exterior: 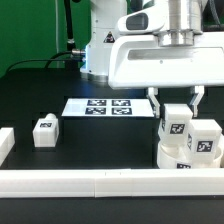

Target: Assemble stool

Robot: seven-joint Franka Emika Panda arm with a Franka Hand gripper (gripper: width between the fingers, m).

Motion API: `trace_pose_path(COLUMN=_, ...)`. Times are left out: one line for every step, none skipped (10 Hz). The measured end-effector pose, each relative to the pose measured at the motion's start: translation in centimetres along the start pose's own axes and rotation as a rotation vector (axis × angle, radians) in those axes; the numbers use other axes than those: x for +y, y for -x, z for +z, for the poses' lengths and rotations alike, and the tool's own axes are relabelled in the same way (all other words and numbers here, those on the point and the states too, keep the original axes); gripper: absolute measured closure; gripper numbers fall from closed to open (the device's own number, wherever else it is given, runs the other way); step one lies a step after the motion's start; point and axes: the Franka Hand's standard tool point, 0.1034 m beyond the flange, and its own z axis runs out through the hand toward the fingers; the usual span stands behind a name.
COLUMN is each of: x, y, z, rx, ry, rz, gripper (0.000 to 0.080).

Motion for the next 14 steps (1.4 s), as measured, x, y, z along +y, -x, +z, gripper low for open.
trace_pose_path(x=0.0, y=0.0, z=0.0, rx=-0.001, ry=0.000, rz=0.000, gripper=0.0460)
trace_pose_path(x=0.0, y=0.0, z=0.0, rx=-0.001, ry=0.000, rz=-0.001, gripper=0.0460)
trace_pose_path(x=0.0, y=0.0, z=0.0, rx=-0.001, ry=0.000, rz=-0.001, gripper=0.0294)
trace_pose_path(x=0.0, y=0.0, z=0.0, rx=-0.001, ry=0.000, rz=-0.001, gripper=0.0181)
trace_pose_path(x=0.1, y=0.0, z=-0.1, rx=-0.011, ry=-0.001, rz=-0.008, gripper=0.0158)
trace_pose_path(x=0.4, y=-0.3, z=-0.6, rx=-0.021, ry=-0.003, rz=-0.011, gripper=0.0158)
trace_pose_path(x=0.5, y=-0.6, z=-0.9, rx=-0.017, ry=-0.004, rz=-0.011, gripper=0.0151)
trace_pose_path(x=0.5, y=-0.8, z=-1.4, rx=-0.018, ry=-0.007, rz=-0.017, gripper=0.0151)
trace_pose_path(x=0.7, y=-1.5, z=-2.5, rx=-0.025, ry=-0.013, rz=-0.027, gripper=0.0150)
trace_pose_path(x=1.1, y=-1.9, z=-3.1, rx=-0.037, ry=-0.017, rz=-0.029, gripper=0.0150)
trace_pose_path(x=1.0, y=-1.9, z=-3.0, rx=-0.052, ry=-0.020, rz=-0.028, gripper=0.0150)
trace_pose_path(x=1.0, y=-1.8, z=-3.0, rx=-0.053, ry=-0.020, rz=-0.029, gripper=0.0150)
trace_pose_path(x=0.9, y=-1.6, z=-2.9, rx=-0.075, ry=-0.023, rz=-0.029, gripper=0.0150)
trace_pose_path(x=0.7, y=-0.8, z=-2.7, rx=-0.169, ry=-0.037, rz=-0.028, gripper=0.0150)
